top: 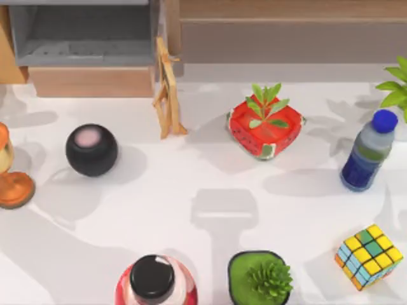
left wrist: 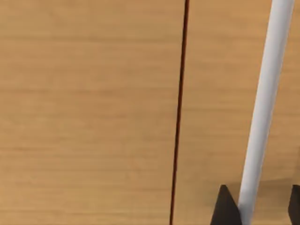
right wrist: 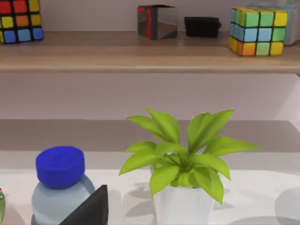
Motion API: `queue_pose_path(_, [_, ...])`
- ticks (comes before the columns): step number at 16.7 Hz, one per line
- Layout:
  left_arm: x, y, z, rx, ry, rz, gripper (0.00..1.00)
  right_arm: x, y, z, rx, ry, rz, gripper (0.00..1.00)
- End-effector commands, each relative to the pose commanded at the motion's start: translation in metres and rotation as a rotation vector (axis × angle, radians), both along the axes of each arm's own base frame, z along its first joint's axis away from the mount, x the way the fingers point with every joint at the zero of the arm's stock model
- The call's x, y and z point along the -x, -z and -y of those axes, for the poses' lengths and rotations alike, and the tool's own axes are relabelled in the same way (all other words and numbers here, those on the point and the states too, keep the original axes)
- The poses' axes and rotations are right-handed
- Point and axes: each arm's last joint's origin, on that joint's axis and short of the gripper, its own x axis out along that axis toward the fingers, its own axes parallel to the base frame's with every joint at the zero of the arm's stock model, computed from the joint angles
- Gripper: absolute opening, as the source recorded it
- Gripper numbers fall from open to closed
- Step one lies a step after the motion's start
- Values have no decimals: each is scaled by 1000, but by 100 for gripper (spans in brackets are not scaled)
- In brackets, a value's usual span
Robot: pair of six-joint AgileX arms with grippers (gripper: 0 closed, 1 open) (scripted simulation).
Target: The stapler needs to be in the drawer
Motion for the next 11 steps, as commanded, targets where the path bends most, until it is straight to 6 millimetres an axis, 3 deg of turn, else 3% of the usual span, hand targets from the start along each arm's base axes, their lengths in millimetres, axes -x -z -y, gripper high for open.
queue_pose_path(5, [0,0,0,0,0,0,98,0,0,0,0,0,0,100])
queue_pose_path(11, [0,0,0,0,0,0,100,0,0,0,0,0,0,100])
